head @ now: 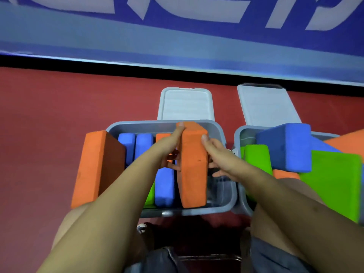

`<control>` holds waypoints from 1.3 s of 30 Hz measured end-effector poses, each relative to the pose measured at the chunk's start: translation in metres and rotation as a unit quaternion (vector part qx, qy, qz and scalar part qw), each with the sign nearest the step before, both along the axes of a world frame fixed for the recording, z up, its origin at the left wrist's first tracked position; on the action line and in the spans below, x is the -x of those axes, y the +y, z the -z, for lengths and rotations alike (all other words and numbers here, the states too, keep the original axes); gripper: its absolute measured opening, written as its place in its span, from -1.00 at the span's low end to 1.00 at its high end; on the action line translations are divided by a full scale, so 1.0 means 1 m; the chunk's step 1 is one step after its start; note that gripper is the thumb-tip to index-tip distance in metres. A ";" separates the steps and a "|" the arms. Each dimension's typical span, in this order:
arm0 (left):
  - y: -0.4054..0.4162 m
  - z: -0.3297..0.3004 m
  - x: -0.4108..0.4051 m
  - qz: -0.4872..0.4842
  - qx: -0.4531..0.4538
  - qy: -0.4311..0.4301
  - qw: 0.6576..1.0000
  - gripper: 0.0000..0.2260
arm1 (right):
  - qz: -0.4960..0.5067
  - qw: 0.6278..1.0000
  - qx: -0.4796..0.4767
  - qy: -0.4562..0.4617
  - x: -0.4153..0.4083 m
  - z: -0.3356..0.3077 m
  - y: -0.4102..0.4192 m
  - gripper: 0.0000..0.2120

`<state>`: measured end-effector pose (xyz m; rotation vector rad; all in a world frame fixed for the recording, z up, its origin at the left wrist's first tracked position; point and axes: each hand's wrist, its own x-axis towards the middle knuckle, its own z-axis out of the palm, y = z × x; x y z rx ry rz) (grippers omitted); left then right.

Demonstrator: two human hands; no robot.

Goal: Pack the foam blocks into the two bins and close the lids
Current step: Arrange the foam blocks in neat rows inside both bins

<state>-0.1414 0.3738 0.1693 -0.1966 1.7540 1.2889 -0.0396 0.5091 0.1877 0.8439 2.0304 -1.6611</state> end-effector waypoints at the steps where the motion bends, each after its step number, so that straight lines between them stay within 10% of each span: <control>1: 0.002 0.003 -0.003 0.000 0.009 0.004 1.000 -0.37 | -0.004 1.000 0.010 -0.005 0.000 0.003 0.000 -0.34; 39: -0.039 0.040 -0.015 0.115 0.010 -0.040 0.992 -0.55 | -0.138 0.961 0.141 -0.196 0.017 0.054 0.015 -0.14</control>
